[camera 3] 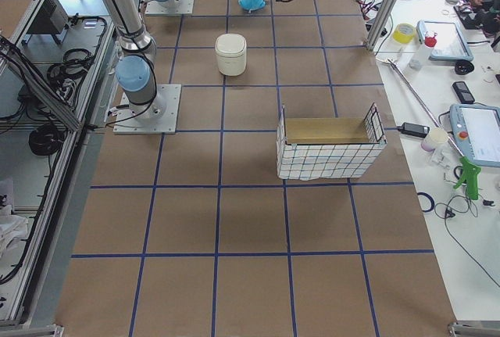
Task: Open trash can with right arm
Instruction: 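Lower the right gripper toward the white trash can lid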
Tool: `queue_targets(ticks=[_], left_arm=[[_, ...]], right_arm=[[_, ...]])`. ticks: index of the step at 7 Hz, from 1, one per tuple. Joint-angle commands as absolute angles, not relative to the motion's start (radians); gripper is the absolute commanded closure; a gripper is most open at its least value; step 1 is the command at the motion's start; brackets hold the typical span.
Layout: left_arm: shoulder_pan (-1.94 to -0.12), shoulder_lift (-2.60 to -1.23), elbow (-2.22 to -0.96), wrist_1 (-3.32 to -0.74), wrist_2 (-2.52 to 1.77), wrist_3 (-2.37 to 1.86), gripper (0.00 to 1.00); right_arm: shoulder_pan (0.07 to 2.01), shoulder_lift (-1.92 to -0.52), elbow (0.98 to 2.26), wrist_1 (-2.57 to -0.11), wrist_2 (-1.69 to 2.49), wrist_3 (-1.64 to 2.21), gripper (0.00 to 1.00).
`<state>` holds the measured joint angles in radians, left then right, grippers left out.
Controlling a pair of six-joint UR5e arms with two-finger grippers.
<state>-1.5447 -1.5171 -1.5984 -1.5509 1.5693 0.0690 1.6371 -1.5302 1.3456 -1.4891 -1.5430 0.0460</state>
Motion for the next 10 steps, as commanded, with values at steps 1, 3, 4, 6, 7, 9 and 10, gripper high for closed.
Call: queue_targets(ticks=[1, 3, 4, 6, 7, 9, 10], left_arm=[[-1.545, -1.517, -1.598, -1.551, 1.569, 0.069, 0.00], [-1.545, -1.517, -1.598, -1.551, 1.569, 0.069, 0.00], [-1.545, -1.517, -1.598, -1.551, 1.569, 0.069, 0.00], [-1.545, -1.517, -1.598, -1.551, 1.569, 0.069, 0.00], [-1.545, -1.517, -1.598, -1.551, 1.569, 0.069, 0.00], [-1.545, -1.517, -1.598, -1.551, 1.569, 0.069, 0.00], [-1.545, -1.517, -1.598, -1.551, 1.569, 0.069, 0.00]], right_arm=[[1.637, -1.529, 1.345, -1.485, -1.543, 0.048, 0.00], [1.637, -1.531, 1.347, -1.476, -1.546, 0.048, 0.00], [1.637, -1.531, 1.347, -1.476, -1.548, 0.048, 0.00], [1.637, -1.529, 1.347, -1.479, -1.549, 0.048, 0.16], [1.637, -1.529, 1.347, -1.474, -1.552, 0.048, 0.34], [1.643, -1.534, 1.347, -1.369, -1.537, 0.048, 1.00], [1.657, -1.534, 1.365, -1.333, -1.534, 0.063, 1.00]])
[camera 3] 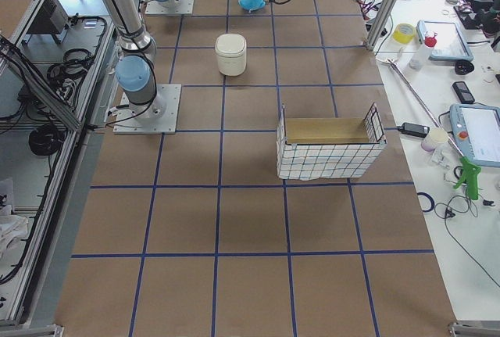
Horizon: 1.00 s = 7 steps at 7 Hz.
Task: Open trash can with right arm
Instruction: 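Lower the right gripper toward the white trash can lid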
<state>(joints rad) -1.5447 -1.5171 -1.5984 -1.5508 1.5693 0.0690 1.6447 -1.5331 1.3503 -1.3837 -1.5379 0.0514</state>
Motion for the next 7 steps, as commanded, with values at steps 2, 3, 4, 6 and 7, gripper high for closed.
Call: queue_targets(ticks=[2, 3, 4, 6, 7], left_arm=[[-1.545, -1.517, -1.598, -1.551, 1.569, 0.069, 0.00], [-1.545, -1.517, -1.598, -1.551, 1.569, 0.069, 0.00], [-1.545, -1.517, -1.598, -1.551, 1.569, 0.069, 0.00], [-1.545, -1.517, -1.598, -1.551, 1.569, 0.069, 0.00], [-1.545, -1.517, -1.598, -1.551, 1.569, 0.069, 0.00]], right_arm=[[1.716, -1.534, 1.477, -1.372, -1.534, 0.147, 1.00], [1.723, -1.534, 1.558, -1.405, -1.532, 0.147, 1.00], [1.733, -1.535, 1.653, -1.501, -1.532, 0.150, 1.00], [1.764, -1.546, 1.840, -1.679, -1.534, 0.195, 1.00], [1.767, -1.548, 1.903, -1.727, -1.537, 0.184, 1.00]])
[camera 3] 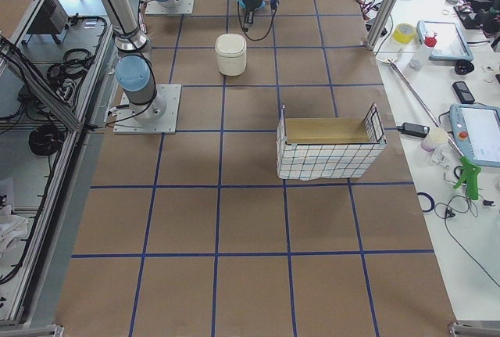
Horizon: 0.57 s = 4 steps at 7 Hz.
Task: Open trash can with right arm
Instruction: 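Press down on the trash can lid with the right gripper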
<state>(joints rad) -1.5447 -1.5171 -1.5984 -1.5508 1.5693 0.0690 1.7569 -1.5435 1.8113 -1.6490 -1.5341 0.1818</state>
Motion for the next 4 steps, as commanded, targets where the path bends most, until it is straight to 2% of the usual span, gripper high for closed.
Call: queue_targets(ticks=[1, 4], left_arm=[[-1.545, -1.517, -1.598, -1.551, 1.569, 0.069, 0.00], [-1.545, -1.517, -1.598, -1.551, 1.569, 0.069, 0.00]], right_arm=[[1.767, -1.548, 1.931, -1.729, -1.540, 0.178, 1.00], [1.782, -1.540, 1.959, -1.726, -1.546, 0.179, 1.00]])
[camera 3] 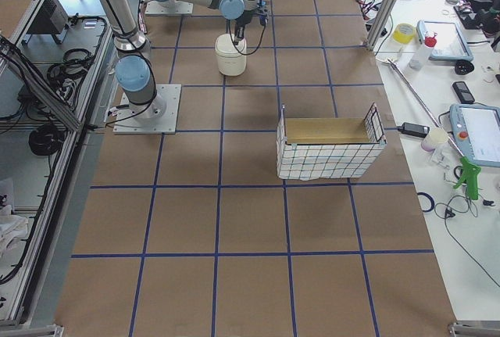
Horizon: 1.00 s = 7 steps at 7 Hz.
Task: Open trash can with right arm
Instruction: 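Press down on the trash can lid with the right gripper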
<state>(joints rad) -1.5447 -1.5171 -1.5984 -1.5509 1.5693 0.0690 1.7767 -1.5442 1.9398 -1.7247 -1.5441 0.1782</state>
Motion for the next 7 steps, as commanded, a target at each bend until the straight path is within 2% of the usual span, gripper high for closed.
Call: queue_targets(ticks=[1, 4, 6, 7], left_arm=[[-1.545, -1.517, -1.598, -1.551, 1.569, 0.069, 0.00], [-1.545, -1.517, -1.598, -1.551, 1.569, 0.069, 0.00], [-1.545, -1.517, -1.598, -1.551, 1.569, 0.069, 0.00], [-1.545, -1.517, -1.598, -1.551, 1.569, 0.069, 0.00]], right_arm=[[1.782, -1.546, 1.960, -1.730, -1.546, 0.178, 1.00], [1.784, -1.542, 1.979, -1.733, -1.540, 0.176, 1.00], [1.784, -1.577, 1.889, -1.717, -1.536, 0.181, 0.01], [1.781, -1.594, 1.814, -1.663, -1.542, 0.183, 0.00]])
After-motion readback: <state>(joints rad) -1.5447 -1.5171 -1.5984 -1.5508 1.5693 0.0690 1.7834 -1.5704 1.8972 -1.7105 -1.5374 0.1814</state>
